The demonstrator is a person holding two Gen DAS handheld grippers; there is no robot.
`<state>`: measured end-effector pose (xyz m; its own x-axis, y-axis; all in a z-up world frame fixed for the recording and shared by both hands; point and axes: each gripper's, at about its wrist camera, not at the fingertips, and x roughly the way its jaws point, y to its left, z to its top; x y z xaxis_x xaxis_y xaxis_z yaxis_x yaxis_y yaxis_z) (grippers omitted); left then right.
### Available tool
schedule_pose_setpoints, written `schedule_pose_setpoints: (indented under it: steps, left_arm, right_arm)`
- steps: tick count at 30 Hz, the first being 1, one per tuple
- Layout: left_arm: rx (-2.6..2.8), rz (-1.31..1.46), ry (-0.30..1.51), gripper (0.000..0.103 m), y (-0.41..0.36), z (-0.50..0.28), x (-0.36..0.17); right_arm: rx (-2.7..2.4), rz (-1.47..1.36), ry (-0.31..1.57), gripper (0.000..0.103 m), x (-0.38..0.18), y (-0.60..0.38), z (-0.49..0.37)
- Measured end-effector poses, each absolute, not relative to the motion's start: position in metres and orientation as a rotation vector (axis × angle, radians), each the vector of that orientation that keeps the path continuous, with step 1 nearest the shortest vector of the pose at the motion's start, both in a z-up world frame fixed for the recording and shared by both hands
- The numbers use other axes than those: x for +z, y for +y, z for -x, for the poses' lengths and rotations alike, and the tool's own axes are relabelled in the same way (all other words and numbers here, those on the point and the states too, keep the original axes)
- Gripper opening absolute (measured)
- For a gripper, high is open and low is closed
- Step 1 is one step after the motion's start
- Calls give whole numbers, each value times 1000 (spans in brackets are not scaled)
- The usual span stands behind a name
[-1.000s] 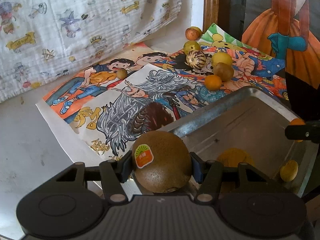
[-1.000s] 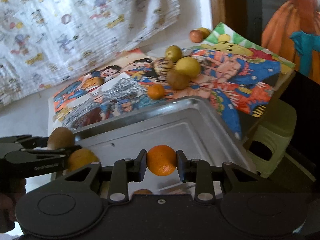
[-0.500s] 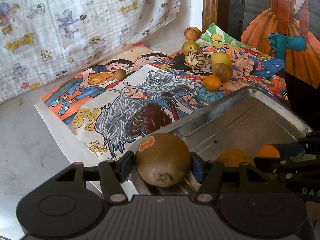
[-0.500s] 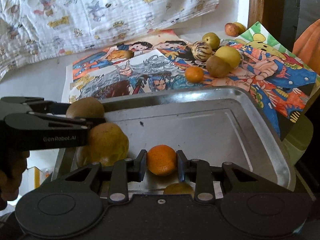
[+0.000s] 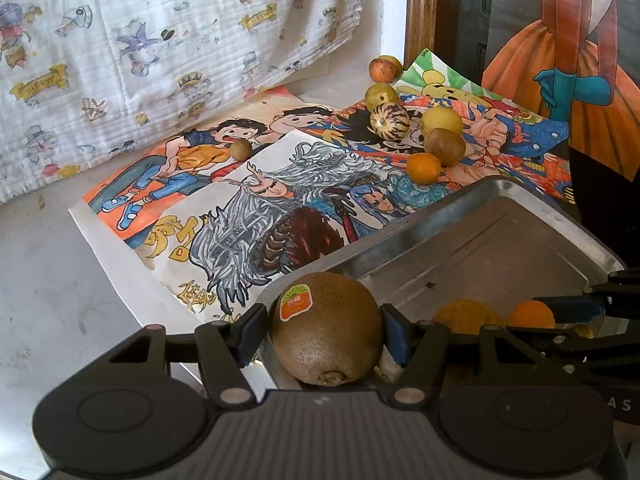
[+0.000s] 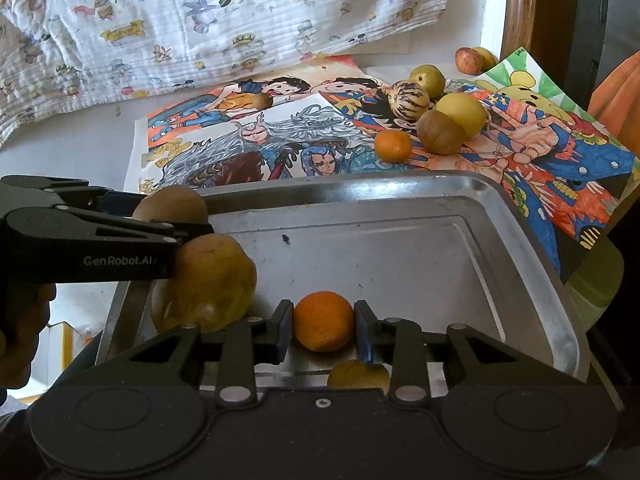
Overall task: Organize fruits
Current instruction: 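Open left tool to drop the kiwi in the tray while right tool releases the orange, then move left tool to a small brown round fruit while right tool moves to the fruit pile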
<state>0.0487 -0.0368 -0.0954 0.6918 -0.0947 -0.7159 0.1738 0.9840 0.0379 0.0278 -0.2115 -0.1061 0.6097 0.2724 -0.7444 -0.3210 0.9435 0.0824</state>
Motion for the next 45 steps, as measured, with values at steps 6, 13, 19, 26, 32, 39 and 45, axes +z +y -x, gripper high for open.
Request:
schedule_pose_setpoints:
  steps: [6,13,19,26,32,39,45]
  left_arm:
    - [-144,-98,781,73,-35,-47,-91]
    - [-128,-79,746,87,-32,-46,-79]
    - [-123,-65,719,97,-30,-45,-68]
    - [-124,-17,692,102,-23,-43,-53]
    - [-108,0,663,102,-17,-36,-42]
    - [-95,2,625,102,-13,-24,-28]
    - [-84,1,595,102,-9,-11,-17]
  right_arm:
    - [341,56,836,43,-101,-215,-22]
    - [328,29,787,72,-81,-225,-14]
    - [316,1,733,94,-61,-237,-7]
    - [333,-43,693,102,-43,-240,0]
    - [340,-83,669,102,-30,-241,6]
    - [318,-245,559,102,-5,-260,22]
    - [315,-237,507,102,11,-262,39]
